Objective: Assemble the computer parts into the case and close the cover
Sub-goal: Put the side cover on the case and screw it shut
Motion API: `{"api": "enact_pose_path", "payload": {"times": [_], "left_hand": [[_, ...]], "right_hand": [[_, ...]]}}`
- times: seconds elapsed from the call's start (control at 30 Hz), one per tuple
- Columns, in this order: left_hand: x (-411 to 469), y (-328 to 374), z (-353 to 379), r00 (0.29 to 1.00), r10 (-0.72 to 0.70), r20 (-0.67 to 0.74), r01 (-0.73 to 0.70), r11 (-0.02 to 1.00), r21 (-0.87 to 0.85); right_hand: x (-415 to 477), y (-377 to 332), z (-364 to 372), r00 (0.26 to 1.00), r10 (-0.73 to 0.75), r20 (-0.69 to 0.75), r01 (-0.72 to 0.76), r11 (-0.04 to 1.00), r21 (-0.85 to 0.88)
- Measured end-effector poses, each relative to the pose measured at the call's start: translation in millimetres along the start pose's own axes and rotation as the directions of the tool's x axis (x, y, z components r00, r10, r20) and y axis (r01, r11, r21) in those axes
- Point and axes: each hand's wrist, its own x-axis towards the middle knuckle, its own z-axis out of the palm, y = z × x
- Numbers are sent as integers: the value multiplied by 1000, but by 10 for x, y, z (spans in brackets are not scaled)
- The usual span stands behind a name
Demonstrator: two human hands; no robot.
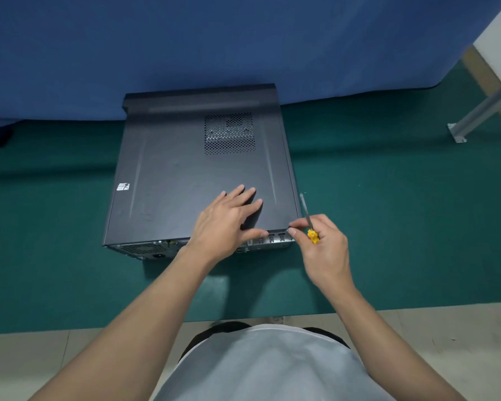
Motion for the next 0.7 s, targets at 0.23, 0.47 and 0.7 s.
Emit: {"api": "enact_pose_path", "payload": {"times": [0.23,0.47,0.7], "left_hand": [[-381,630,258,753,-617,-230,291,625,-724],[-306,688,367,728,-449,517,389,-351,-852],[-228,719,409,686,-462,562,344,-474,-810]], "right_hand": [[-63,156,144,985,-167,54,171,982,-85],[-59,232,210,943,-325,67,331,932,-150],[-62,233,249,940,-338,44,337,904,-264]]}}
